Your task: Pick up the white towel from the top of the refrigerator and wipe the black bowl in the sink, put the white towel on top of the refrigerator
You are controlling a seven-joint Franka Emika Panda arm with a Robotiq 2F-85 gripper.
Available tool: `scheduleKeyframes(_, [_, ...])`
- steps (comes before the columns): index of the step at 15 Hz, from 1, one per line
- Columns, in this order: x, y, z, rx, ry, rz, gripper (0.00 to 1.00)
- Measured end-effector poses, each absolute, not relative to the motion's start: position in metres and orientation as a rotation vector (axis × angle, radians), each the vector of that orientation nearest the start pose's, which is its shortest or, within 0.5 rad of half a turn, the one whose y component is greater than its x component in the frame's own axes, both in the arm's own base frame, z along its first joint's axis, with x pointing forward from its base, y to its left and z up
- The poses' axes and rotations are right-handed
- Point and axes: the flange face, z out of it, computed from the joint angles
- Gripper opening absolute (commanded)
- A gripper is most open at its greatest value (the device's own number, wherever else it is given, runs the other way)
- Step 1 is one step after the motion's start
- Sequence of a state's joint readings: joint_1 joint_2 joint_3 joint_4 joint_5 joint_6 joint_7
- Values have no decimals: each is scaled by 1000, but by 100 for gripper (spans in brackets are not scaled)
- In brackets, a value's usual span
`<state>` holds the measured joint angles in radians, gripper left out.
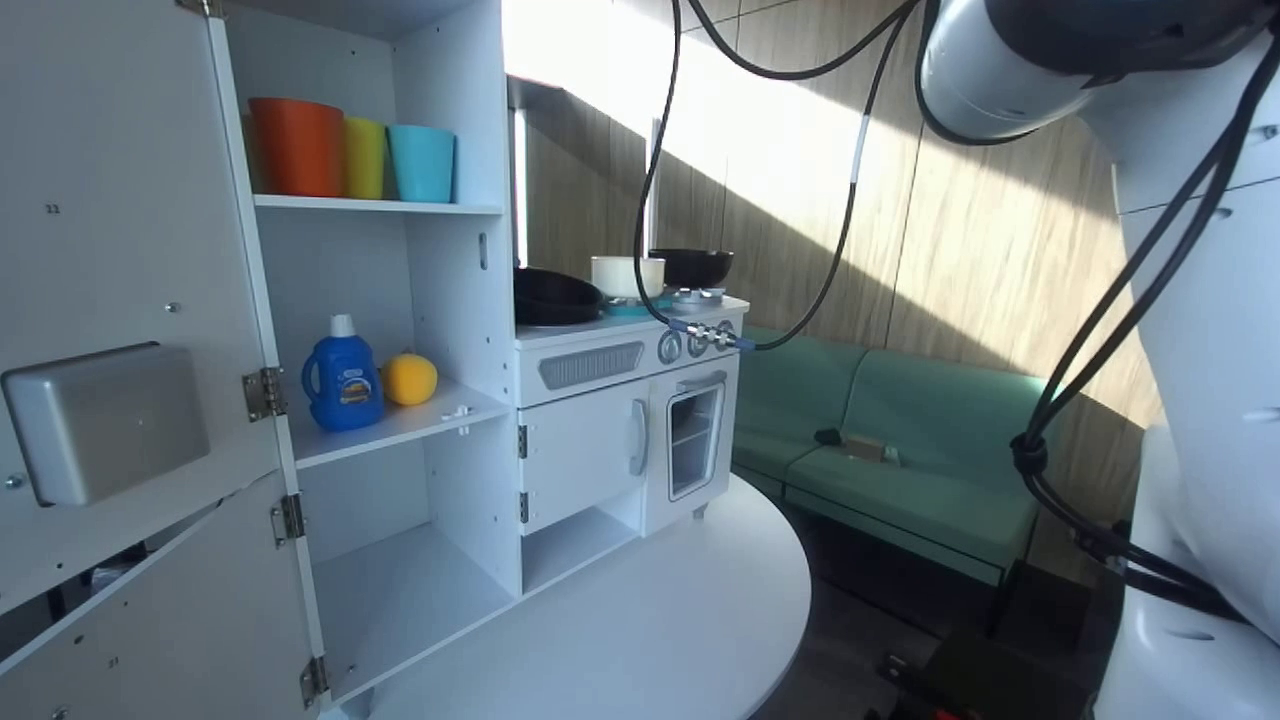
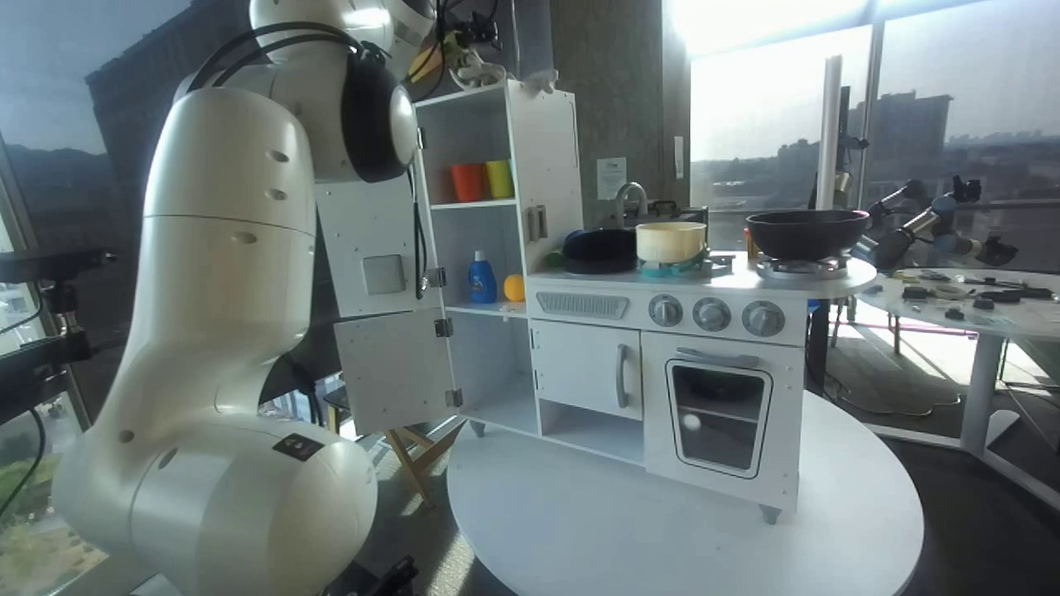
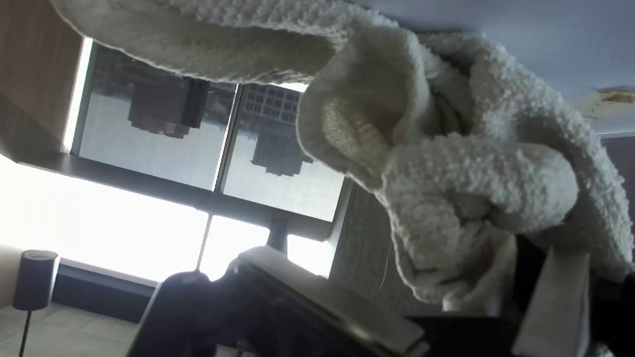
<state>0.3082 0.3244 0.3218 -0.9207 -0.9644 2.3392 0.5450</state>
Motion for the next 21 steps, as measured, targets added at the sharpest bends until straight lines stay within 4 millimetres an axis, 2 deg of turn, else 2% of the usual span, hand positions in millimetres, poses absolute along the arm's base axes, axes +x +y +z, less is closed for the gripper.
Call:
scheduleKeyframes(3, [549, 310, 859, -2674, -238, -2117, 100])
scheduleKeyframes(6, [528, 308, 872, -2743, -127, -2145, 100])
scheduleKeyframes(9, [505, 307, 879, -2836, -34, -2041, 100])
scheduleKeyframes(11, [495, 303, 873, -2945, 26, -1875, 100])
scheduleKeyframes(14, [499, 290, 853, -3126, 136, -1663, 100])
scheduleKeyframes(17, [507, 283, 838, -3217, 195, -1571, 100])
scheduleKeyframes(21, [497, 276, 843, -3264, 270, -1504, 100])
